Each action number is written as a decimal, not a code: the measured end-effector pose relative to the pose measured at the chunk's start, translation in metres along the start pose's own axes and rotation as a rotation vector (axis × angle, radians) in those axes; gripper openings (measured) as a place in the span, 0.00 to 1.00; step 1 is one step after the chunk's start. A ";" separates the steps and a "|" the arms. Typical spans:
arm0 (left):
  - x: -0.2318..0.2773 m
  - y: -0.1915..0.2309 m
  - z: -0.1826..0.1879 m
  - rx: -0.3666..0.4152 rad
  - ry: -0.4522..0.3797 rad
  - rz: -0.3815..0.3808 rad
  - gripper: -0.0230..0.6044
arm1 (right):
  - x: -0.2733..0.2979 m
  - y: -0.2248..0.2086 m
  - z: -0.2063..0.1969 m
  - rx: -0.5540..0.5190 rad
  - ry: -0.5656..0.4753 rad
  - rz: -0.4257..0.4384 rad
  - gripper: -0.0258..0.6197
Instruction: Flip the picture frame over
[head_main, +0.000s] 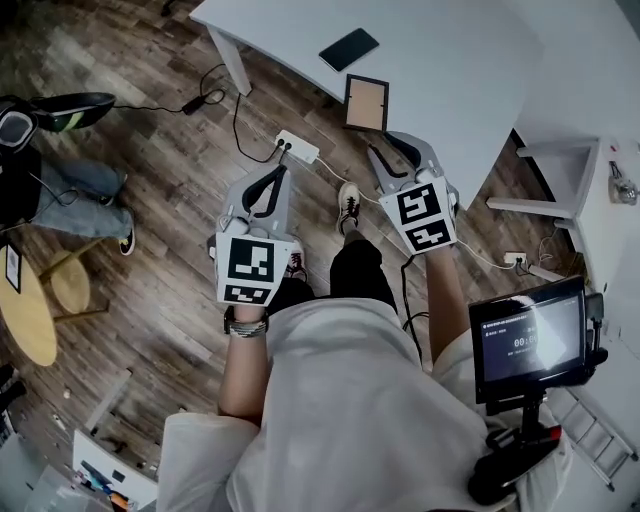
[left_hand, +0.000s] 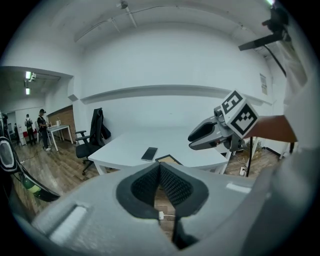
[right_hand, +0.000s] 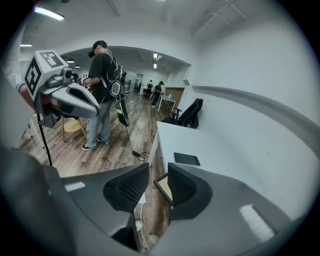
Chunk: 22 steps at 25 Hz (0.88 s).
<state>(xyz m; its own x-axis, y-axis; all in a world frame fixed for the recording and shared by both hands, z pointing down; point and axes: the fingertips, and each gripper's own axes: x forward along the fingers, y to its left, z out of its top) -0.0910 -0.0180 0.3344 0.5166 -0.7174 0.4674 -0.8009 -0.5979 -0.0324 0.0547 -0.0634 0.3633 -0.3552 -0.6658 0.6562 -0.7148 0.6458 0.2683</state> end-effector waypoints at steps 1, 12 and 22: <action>0.003 0.000 -0.002 -0.004 0.006 0.007 0.04 | 0.005 -0.002 -0.004 -0.016 0.013 0.005 0.23; 0.063 -0.004 -0.040 -0.075 0.094 -0.017 0.04 | 0.078 -0.015 -0.047 -0.050 0.103 0.077 0.26; 0.087 -0.014 -0.090 -0.180 0.162 -0.047 0.04 | 0.128 0.008 -0.082 -0.058 0.164 0.170 0.28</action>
<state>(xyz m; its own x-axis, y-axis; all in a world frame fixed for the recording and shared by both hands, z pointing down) -0.0619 -0.0400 0.4554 0.5106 -0.6152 0.6007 -0.8260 -0.5450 0.1440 0.0526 -0.1125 0.5075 -0.3619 -0.4791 0.7997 -0.6157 0.7670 0.1808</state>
